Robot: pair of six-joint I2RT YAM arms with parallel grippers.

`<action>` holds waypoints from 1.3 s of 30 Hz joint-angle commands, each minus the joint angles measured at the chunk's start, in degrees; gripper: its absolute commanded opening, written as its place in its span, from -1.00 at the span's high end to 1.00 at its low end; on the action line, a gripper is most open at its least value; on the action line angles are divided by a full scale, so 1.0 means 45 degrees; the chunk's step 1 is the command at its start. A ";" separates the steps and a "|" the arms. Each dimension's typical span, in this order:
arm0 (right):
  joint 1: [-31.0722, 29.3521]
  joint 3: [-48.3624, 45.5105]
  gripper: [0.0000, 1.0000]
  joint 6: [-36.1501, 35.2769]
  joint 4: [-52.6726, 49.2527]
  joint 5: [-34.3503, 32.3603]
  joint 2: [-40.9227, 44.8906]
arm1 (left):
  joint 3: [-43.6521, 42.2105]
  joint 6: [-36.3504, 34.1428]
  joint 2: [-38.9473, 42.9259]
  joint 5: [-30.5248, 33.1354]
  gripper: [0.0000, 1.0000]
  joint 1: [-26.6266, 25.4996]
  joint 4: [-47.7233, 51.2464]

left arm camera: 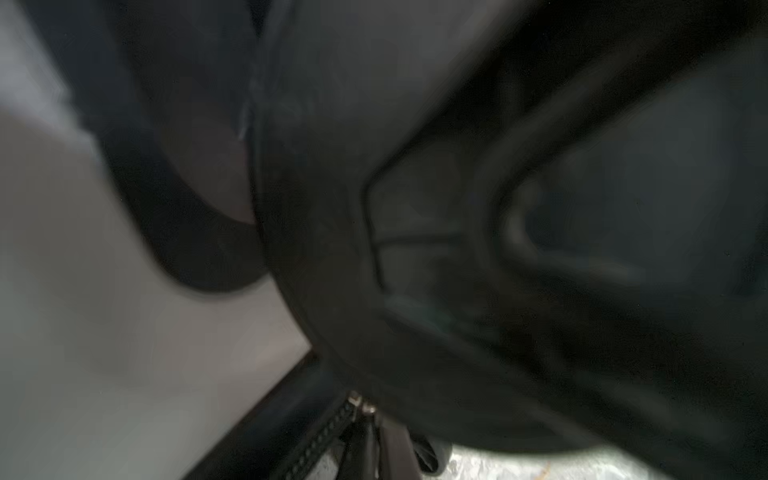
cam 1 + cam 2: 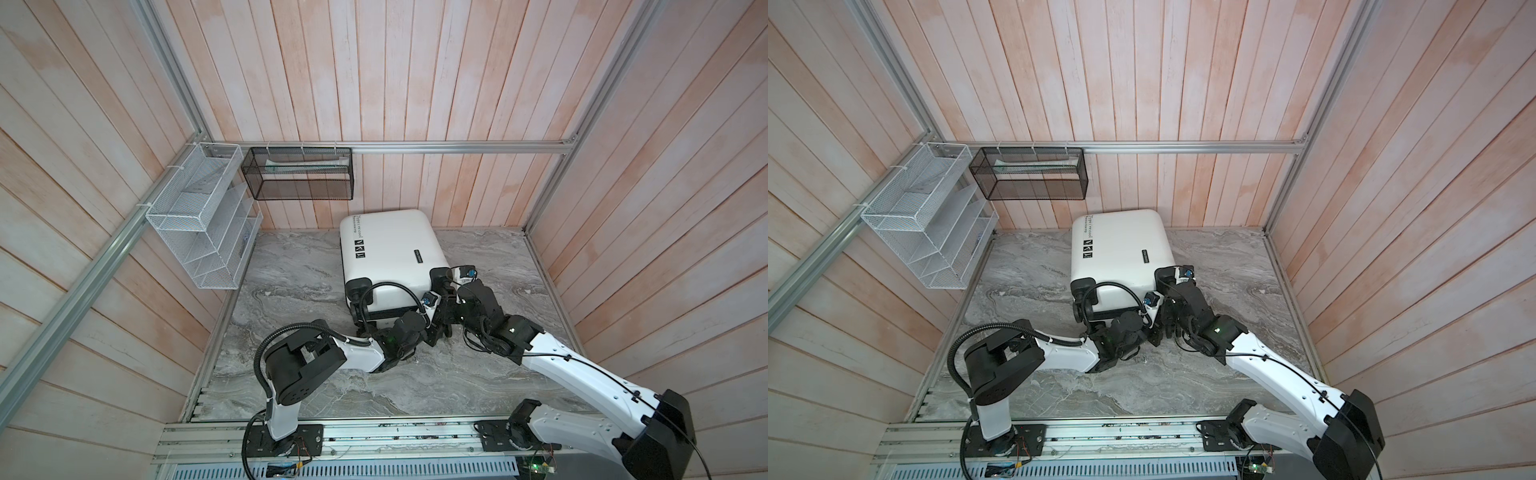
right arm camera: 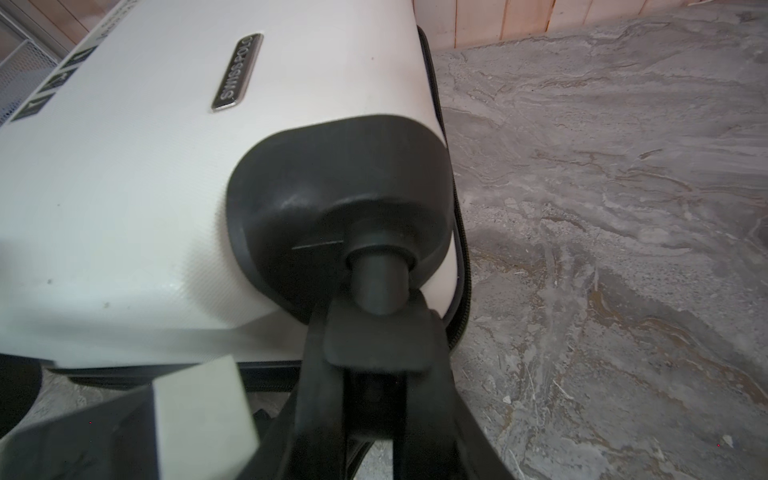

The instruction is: Pack the luggage

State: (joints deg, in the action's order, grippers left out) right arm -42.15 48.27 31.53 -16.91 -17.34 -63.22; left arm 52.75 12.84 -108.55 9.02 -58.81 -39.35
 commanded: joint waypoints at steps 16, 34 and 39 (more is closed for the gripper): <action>0.2206 0.0796 -0.38 -0.0227 0.0878 0.3922 0.1131 | -0.0218 -0.0784 0.0598 -0.1069 1.00 -0.0538 -0.1719; 0.7444 -0.4230 -0.01 0.1443 0.4264 0.7479 0.0455 | -0.2024 -0.0783 0.2129 -0.0729 1.00 -0.0435 -0.1934; 0.6484 -0.4884 0.14 0.1911 0.6144 0.8098 -0.0973 | -0.2428 -0.0805 0.2510 -0.0860 1.00 -0.0430 -0.1809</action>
State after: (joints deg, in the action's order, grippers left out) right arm -10.83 26.28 38.59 2.72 16.12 -65.93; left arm 42.52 10.48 -100.62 6.31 -60.23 -41.98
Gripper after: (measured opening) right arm 0.433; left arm 0.044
